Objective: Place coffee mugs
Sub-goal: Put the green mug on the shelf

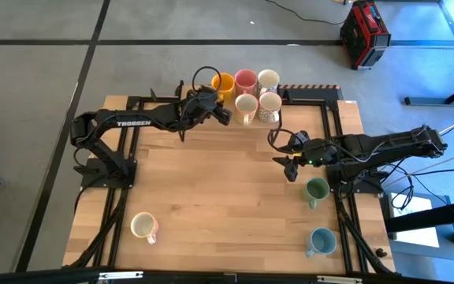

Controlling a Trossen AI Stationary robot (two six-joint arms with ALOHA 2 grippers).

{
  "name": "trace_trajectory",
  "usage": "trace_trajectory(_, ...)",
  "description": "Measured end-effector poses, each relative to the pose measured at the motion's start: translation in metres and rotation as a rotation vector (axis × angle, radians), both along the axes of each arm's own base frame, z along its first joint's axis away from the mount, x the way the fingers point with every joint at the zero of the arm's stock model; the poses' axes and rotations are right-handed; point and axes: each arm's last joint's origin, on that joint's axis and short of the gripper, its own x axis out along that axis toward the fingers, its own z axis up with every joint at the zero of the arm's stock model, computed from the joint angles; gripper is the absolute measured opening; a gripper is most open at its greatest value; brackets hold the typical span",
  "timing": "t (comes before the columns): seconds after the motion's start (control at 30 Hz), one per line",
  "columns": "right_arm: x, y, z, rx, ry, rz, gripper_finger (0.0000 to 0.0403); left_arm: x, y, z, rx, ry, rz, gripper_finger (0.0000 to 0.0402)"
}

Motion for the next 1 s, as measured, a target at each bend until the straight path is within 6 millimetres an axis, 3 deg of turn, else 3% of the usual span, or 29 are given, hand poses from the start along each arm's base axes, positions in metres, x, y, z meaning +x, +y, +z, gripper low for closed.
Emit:
trace_trajectory(0.3,0.000,0.000,0.000,-0.003,0.000,0.002,0.0186,-0.019,-0.013,0.034,0.060,-0.044,-0.093,0.0118)
trace_trajectory(0.53,0.001,0.000,0.001,-0.001,-0.013,0.002,0.0186,-0.026,-0.047,0.054,0.050,-0.063,-0.437,0.0118)
trace_trajectory(0.8,0.002,0.002,0.000,0.017,-0.001,0.084,0.0186,-0.029,-0.097,0.046,-0.063,0.040,-0.723,0.0118)
trace_trajectory(1.0,0.004,0.009,0.009,0.105,-0.016,0.130,0.0186,-0.034,-0.123,0.020,-0.124,0.114,-0.817,0.0118)
